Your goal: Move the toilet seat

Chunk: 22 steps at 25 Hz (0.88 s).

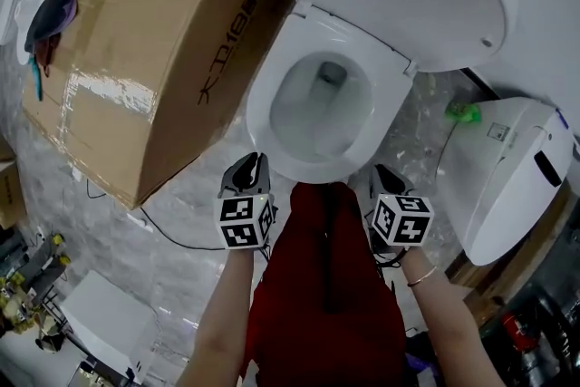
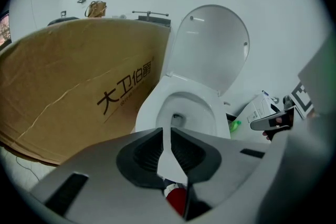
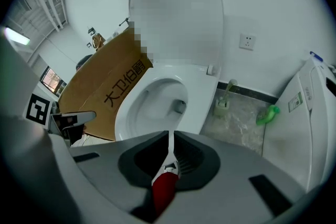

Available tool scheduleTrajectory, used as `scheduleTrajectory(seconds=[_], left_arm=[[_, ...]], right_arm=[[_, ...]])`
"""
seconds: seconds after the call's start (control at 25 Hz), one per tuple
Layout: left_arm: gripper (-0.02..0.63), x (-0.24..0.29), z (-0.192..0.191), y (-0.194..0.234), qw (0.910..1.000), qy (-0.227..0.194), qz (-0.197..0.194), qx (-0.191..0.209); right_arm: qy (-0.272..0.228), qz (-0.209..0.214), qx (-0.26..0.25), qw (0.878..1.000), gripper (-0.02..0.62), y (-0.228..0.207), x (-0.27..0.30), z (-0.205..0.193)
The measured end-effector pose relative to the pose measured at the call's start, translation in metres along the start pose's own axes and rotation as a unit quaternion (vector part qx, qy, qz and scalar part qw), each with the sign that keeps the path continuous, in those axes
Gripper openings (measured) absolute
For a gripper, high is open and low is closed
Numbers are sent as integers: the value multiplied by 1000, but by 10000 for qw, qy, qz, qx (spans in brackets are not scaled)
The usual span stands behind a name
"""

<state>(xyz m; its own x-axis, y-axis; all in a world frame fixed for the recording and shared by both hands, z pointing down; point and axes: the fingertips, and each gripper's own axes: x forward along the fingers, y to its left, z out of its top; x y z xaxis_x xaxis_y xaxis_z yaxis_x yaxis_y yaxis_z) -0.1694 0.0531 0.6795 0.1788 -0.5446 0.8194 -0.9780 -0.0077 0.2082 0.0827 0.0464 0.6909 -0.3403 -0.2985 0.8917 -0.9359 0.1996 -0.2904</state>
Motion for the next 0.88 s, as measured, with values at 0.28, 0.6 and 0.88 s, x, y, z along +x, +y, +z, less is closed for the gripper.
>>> scheduleTrajectory(seconds=[0.28,0.6,0.88], left_arm=[[38,19,-29,4,9994,344,-84,-41],[107,44,-56,16,9976,673,-18,-185],[160,64,-78,31,9929,1004,61,-636]], right_arm=[[390,4,331,9987,60,-7,26,-21],[737,-19,672,9950,115,-18,48,-46],[996,-31,1074,9892,160,-24,67,-60]])
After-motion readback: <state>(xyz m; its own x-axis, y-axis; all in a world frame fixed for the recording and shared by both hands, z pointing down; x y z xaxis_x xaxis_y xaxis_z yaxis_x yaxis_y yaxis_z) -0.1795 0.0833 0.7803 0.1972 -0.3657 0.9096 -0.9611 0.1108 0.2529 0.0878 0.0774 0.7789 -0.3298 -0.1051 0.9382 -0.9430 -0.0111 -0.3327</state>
